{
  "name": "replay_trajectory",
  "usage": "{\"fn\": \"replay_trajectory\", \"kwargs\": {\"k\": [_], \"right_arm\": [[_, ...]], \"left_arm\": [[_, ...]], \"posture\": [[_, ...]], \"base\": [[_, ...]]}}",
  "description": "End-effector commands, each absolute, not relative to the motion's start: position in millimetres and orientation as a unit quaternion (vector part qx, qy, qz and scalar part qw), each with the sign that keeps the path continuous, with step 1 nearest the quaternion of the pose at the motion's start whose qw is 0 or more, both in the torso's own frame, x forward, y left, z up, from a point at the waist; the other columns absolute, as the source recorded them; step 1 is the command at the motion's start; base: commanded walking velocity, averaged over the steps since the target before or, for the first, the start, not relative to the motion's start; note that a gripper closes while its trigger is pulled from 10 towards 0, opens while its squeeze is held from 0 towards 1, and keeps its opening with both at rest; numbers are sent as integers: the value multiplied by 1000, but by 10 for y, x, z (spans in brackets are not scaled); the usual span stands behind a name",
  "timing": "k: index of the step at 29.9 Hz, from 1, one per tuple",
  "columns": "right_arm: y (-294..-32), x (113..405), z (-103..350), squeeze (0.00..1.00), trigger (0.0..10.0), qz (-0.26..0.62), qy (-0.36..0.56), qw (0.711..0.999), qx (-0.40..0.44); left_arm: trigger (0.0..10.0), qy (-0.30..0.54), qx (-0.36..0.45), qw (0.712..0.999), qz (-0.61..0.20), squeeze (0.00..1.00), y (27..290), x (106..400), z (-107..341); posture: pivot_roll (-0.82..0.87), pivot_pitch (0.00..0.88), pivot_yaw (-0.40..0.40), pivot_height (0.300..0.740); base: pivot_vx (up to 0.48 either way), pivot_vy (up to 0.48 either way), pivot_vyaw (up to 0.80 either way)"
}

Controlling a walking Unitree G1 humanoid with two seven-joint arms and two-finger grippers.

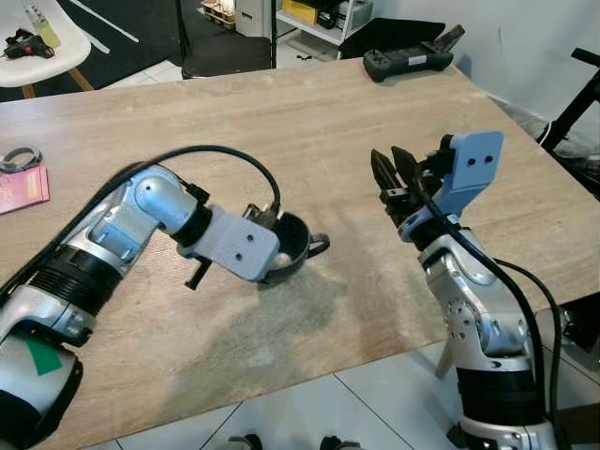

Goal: Setting the table

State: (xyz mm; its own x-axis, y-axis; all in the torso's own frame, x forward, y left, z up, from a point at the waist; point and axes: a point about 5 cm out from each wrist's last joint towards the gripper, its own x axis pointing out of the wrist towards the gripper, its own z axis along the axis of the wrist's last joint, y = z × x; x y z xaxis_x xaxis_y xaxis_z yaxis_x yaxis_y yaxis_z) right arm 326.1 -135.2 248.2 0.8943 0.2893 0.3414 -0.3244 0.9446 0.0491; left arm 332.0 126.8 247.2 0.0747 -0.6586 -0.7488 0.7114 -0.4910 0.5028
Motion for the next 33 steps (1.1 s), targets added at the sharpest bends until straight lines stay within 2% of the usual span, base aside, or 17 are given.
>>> {"fn": "replay_trajectory", "kwargs": {"k": [1, 2, 3, 4, 13, 16, 17, 22, 24, 26, 27, 29, 30, 31, 32, 33], "right_arm": [[-1346, 3245, 2456, 0, 10000, 160, -161, 972, 55], [-1346, 3245, 2456, 0, 10000, 160, -161, 972, 55], [-1346, 3243, 2454, 0, 10000, 159, -160, 973, 55], [-1343, 3243, 2453, 0, 10000, 159, -160, 973, 56], [-1331, 3252, 2451, 0, 10000, 159, -160, 972, 59], [-1327, 3257, 2451, 0, 10000, 160, -161, 972, 59], [-1328, 3259, 2454, 0, 10000, 160, -161, 972, 60], [-1334, 3263, 2455, 0, 10000, 160, -162, 972, 62], [-1337, 3265, 2443, 0, 10000, 160, -161, 972, 66], [-1332, 3268, 2431, 0, 10000, 158, -160, 972, 71], [-1332, 3268, 2431, 0, 10000, 158, -160, 972, 71], [-1337, 3268, 2424, 0, 10000, 152, -162, 972, 76], [-1343, 3268, 2422, 0, 10000, 148, -162, 972, 79], [-1343, 3268, 2422, 0, 10000, 148, -162, 972, 79], [-1352, 3269, 2422, 0, 10000, 144, -164, 973, 81], [-1369, 3270, 2422, 0, 10000, 139, -165, 973, 85]], "left_arm": [[10000, 31, 542, 486, -685, 0, 1275, 3324, 2473], [10000, 31, 542, 486, -685, 0, 1275, 3324, 2473], [10000, 30, 543, 483, -686, 133, 1277, 3327, 2472], [10000, 29, 543, 483, -686, 1000, 1277, 3332, 2472], [10000, 14, 542, 488, -684, 1000, 1276, 3335, 2562], [10000, -5, 537, 498, -681, 1000, 1266, 3310, 2676], [10000, -13, 530, 504, -682, 0, 1275, 3280, 2767], [10000, -37, 484, 533, -693, 0, 1374, 3082, 3121], [10000, -47, 438, 568, -695, 0, 1464, 2927, 3311], [10000, -62, 384, 646, -657, 0, 1562, 2878, 3376], [10000, -62, 384, 646, -657, 0, 1562, 2878, 3376], [10000, -74, 345, 722, -596, 0, 1647, 2912, 3308], [10000, -78, 336, 746, -570, 0, 1679, 2933, 3264], [10000, -78, 336, 746, -570, 0, 1679, 2933, 3264], [10000, -84, 322, 776, -535, 0, 1708, 2966, 3201], [10000, -85, 295, 821, -482, 0, 1740, 3017, 3107]], "posture": [[58, 172, 68, 740], [58, 172, 68, 740], [58, 172, 68, 740], [59, 173, 69, 740], [69, 169, 64, 740], [71, 166, 62, 740], [71, 166, 62, 740], [89, 160, 62, 740], [104, 158, 64, 740], [116, 155, 67, 740], [116, 155, 67, 740], [118, 156, 58, 740], [118, 156, 58, 740], [118, 156, 58, 740], [119, 154, 51, 740], [123, 156, 40, 740]], "base": [[0, 0, 0], [0, 0, 0], [0, 0, 0], [0, 0, 0], [0, 0, 0], [0, 0, 0], [0, 0, 0], [0, 0, 0], [0, 0, 0], [0, 0, 0], [0, 0, 0], [0, 0, 0], [0, 0, 0], [0, 0, 0], [0, 0, 0], [0, 0, 0]]}}
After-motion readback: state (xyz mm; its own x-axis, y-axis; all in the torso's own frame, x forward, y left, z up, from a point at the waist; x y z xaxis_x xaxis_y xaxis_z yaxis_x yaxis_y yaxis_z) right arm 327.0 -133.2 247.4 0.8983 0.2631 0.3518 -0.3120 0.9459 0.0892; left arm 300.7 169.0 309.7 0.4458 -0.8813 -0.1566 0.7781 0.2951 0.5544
